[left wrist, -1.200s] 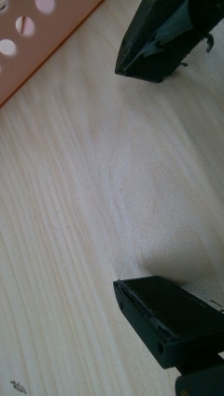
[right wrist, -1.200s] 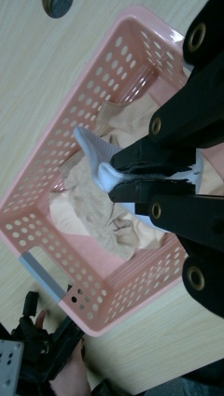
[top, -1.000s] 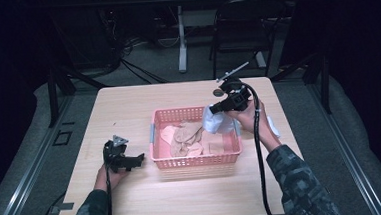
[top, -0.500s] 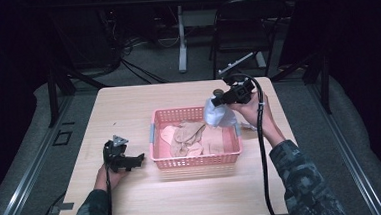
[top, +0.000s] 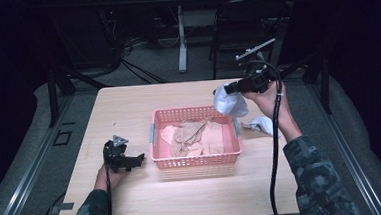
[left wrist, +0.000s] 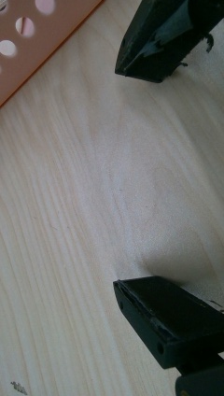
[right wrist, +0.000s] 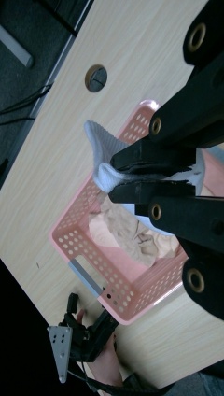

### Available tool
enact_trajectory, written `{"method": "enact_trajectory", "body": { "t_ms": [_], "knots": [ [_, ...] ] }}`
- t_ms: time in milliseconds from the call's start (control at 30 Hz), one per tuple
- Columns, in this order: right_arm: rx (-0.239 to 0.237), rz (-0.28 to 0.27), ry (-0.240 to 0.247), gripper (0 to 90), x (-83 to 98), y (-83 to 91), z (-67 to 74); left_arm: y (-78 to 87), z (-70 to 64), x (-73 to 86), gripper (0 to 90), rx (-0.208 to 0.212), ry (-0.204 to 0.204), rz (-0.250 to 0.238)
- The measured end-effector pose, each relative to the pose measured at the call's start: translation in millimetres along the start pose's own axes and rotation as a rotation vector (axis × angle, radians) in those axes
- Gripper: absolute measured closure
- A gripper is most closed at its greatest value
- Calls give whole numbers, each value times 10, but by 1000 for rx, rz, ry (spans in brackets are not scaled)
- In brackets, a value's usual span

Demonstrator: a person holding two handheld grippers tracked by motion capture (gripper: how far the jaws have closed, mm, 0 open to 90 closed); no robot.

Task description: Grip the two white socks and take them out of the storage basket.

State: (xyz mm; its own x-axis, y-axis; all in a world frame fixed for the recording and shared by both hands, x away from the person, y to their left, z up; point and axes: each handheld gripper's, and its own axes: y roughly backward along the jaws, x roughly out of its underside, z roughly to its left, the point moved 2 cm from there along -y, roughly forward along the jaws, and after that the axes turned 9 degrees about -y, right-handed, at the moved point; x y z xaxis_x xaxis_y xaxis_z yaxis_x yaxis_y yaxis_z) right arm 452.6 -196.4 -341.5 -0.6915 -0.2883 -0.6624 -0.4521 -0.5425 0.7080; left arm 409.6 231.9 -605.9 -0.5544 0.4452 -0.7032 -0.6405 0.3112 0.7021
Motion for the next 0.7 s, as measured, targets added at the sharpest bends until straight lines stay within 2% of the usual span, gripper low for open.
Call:
{"method": "enact_trajectory", "body": {
  "t_ms": [200,367,567,700],
  "knots": [
    [27,-35,-27,846,38,232,-168,0,-1,0,3,0,1,-1],
    [55,-50,-54,845,93,345,-314,0,-1,0,3,0,1,-1],
    [104,-50,-85,844,213,404,-523,0,-1,0,3,0,0,0],
    [144,-36,-107,843,341,347,-689,0,-1,0,3,0,1,0]
  ]
}}
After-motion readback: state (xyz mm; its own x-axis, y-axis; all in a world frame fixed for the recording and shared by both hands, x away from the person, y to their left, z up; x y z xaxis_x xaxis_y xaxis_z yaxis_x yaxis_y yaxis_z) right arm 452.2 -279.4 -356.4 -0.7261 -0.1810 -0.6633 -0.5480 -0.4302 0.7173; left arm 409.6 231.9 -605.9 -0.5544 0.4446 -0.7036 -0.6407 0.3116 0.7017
